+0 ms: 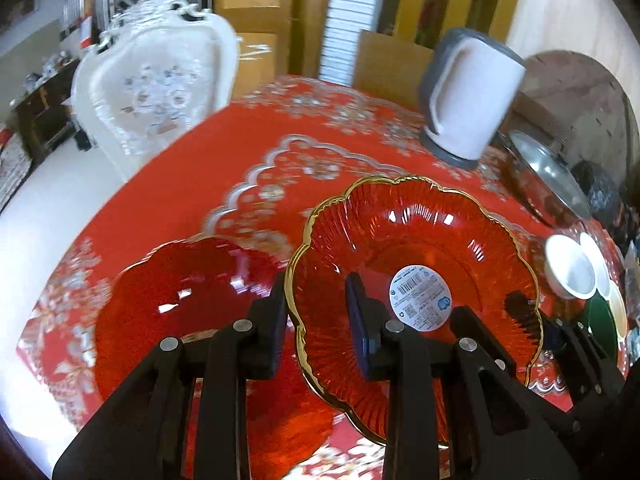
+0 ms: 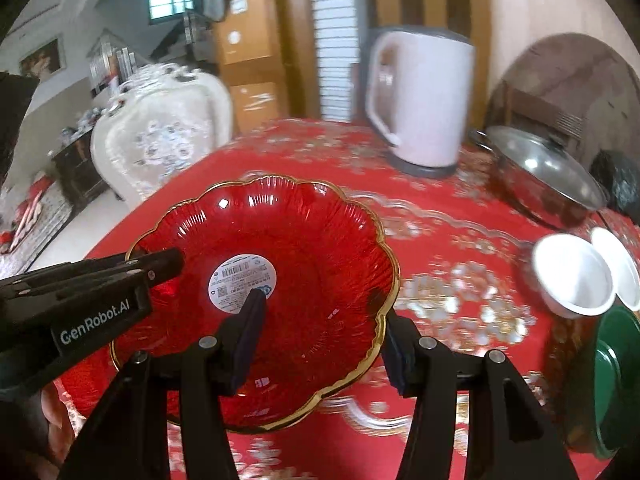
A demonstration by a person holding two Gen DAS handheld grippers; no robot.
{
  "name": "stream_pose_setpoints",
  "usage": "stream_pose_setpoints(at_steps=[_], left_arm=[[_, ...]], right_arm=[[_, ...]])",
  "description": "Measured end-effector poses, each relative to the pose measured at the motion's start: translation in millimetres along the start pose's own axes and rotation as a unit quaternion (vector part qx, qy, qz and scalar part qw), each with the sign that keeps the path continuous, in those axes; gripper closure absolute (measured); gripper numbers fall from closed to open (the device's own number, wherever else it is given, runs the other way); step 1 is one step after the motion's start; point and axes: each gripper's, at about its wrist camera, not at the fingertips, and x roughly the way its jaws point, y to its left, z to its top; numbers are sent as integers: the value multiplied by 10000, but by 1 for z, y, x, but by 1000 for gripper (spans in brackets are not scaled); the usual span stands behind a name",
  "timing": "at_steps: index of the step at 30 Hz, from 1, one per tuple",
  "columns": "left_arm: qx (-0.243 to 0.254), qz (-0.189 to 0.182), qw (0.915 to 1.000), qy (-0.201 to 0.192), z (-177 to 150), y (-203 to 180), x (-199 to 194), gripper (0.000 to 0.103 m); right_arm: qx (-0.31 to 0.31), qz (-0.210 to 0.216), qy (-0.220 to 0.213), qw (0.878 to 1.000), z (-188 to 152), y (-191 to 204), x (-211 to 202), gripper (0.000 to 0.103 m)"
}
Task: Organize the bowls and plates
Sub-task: 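Carry the small red plate and lower it into the red wedding bowl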
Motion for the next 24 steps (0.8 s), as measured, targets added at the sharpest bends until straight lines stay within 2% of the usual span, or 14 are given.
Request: stream_pose_setpoints(at_steps=[12, 24], left_arm=[[-506, 285, 9983, 39, -36, 73, -19, 76], [-747, 450, 9957, 319, -65, 107, -9, 76]], right_arm=[[-608, 504, 159, 9967, -12, 68, 7, 48], [-1106, 624, 463, 9908, -28, 108, 23, 48]])
